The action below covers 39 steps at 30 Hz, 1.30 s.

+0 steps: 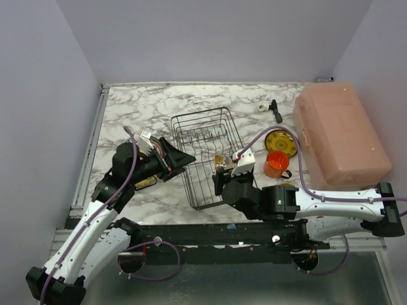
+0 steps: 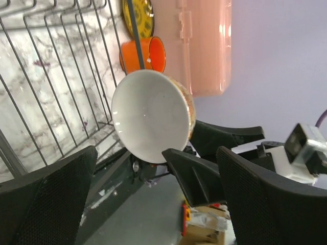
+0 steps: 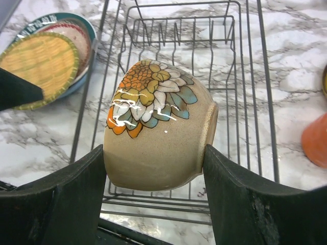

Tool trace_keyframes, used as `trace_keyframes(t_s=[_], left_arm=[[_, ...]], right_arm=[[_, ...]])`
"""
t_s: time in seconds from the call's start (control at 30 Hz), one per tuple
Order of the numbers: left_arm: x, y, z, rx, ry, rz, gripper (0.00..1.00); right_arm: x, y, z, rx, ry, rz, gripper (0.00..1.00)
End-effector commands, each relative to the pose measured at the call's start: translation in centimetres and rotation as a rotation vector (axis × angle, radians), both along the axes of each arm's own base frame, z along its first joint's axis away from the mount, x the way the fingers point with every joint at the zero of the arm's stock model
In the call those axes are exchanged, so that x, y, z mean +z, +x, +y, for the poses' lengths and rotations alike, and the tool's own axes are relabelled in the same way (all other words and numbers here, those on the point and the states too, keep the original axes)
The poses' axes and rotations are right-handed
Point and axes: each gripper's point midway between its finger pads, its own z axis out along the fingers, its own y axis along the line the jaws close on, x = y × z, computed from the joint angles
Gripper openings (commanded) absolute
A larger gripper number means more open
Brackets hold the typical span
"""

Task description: Load the mixed dishes into the dish rack

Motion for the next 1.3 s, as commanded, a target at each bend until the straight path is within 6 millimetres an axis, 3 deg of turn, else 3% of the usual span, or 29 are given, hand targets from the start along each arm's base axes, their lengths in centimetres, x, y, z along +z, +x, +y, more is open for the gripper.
trace_keyframes(t_s=[0.0, 0.17, 0.47, 0.9, 1.27], left_arm=[[1.2, 0.1, 2.2, 0.047, 0.118, -0.137, 0.99], [1.7, -0.1, 2.9, 0.056, 0.147, -0.161, 0.99], [0.7, -0.1, 2.3, 0.027, 0.129, -0.133, 0.99], [-0.1, -0.5, 2.2, 0.013, 0.125, -0.122, 0.99], [-0.7, -0.4, 2.2, 0.007, 0.129, -0.112, 0.99]], right_arm=[[-0.3, 0.4, -3.1, -0.085, -0.033, -0.006, 0.00], [-1.6, 0.2, -3.6, -0.076, -0.117, 0.033, 0.00], [-5.0, 1.2, -4.6, -0.154, -0.409, 0.057, 0.00], [-8.7, 2.5, -3.3, -0.110, -0.616, 0.115, 0.00], [-8.8, 2.2, -4.0, -0.067, -0.711, 0.131, 0.00]])
